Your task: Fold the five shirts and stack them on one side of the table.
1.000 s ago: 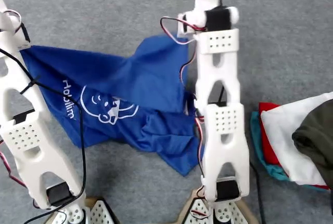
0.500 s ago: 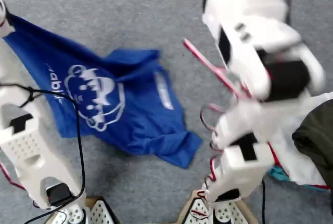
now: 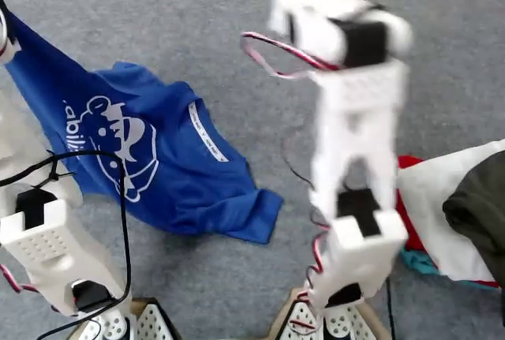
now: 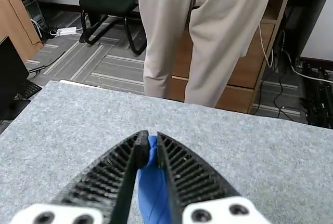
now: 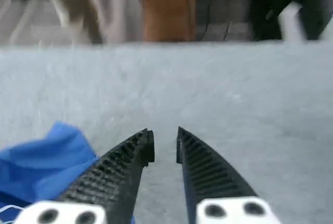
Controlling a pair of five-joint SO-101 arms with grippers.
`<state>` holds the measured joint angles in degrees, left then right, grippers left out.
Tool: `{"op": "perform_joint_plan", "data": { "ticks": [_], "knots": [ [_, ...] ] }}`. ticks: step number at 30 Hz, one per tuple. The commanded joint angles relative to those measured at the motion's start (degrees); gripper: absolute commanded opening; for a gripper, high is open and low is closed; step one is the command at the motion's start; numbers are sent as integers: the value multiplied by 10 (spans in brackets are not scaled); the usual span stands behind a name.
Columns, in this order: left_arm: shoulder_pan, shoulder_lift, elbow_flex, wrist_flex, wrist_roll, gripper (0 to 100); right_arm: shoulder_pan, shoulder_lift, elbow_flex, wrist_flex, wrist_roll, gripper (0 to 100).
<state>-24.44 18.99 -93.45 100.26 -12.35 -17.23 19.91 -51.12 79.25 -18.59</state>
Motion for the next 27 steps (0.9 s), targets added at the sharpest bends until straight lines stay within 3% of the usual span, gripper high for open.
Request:
{"op": "perform_joint_plan", "data": {
  "ticks": [1, 8, 15, 20, 27],
  "knots": [
    [4, 1, -17, 5, -4, 20, -66, 87, 25, -107, -6, 108],
    [1, 30, -17, 5, -4, 20, -197, 249, -97, -102, -12, 117],
    [0, 69, -17, 5, -4, 20, -215, 349, -184, -12, -69, 254],
    [1, 85, -17, 5, -3, 20, -203, 432, -189, 3, -64, 167],
    [1, 116, -17, 5, -2, 20, -177, 444, -216, 156, -19, 19]
  ]
}}
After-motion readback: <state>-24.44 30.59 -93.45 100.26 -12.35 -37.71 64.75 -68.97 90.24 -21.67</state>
